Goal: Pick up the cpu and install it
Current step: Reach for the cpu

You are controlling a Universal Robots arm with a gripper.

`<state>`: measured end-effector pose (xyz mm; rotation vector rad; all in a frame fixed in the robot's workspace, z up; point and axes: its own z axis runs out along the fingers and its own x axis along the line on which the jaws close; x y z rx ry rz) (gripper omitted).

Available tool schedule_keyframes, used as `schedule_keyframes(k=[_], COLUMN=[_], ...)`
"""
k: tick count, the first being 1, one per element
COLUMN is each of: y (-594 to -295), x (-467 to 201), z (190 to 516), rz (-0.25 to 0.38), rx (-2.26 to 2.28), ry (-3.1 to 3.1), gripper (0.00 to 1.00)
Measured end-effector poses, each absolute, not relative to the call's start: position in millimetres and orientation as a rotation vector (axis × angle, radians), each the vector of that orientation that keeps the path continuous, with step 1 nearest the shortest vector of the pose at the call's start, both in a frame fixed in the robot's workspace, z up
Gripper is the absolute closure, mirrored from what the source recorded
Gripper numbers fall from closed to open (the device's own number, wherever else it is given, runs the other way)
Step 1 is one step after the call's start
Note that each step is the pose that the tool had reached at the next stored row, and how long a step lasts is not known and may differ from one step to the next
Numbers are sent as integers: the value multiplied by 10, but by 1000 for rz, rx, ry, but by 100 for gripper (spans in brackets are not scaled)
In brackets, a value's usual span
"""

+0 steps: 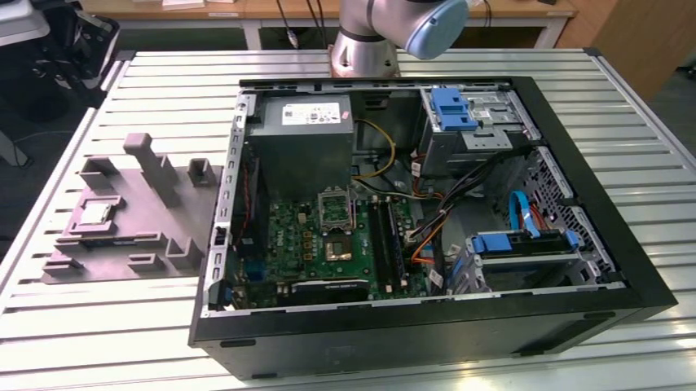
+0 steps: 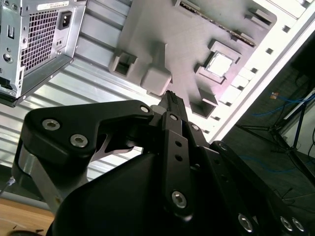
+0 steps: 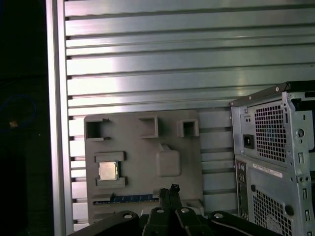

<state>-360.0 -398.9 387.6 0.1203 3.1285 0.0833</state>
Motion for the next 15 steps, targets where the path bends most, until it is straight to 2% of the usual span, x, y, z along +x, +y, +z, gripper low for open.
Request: schedule_keyframes(k=[15], y=[-3989], x=[-3648], z=[3875], rz=[83], rx=[120], ry=[3129], gripper=[89])
